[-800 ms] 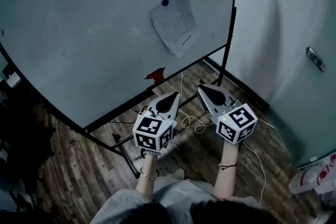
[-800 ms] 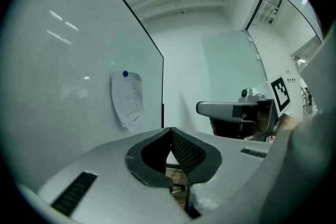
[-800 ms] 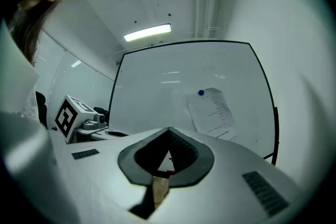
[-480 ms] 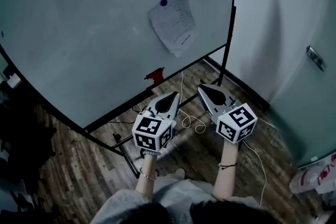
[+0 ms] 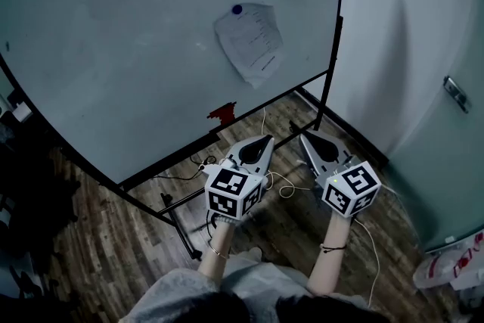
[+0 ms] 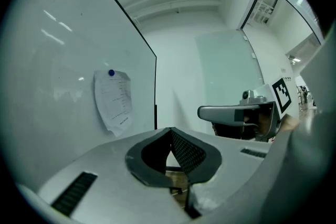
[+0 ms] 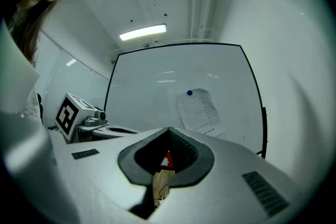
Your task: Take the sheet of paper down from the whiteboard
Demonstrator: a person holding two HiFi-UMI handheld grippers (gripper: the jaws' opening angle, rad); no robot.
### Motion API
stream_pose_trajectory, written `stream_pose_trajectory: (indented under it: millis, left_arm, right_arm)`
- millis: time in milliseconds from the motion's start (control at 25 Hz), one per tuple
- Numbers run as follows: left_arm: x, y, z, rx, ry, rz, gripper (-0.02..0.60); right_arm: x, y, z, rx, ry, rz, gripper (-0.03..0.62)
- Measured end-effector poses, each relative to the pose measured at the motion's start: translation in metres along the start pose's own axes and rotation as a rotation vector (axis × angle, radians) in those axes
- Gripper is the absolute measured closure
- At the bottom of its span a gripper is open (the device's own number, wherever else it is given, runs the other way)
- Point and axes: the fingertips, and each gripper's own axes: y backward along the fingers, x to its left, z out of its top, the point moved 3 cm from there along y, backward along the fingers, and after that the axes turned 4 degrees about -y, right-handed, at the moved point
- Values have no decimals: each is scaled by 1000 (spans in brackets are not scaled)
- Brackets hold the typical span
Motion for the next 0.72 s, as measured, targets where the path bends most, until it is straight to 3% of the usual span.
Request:
stream_pose_trajectory:
  millis: [400,720]
  left_arm:
    - [-15,-29,3,-29,-2,-19,575]
    - [13,-59,3,-53,7,-9,575]
  right_arm:
    - [-36,19,-2,-17,-30,-56,594]
    - [-65,-12,-10,-27,-49,-59,594]
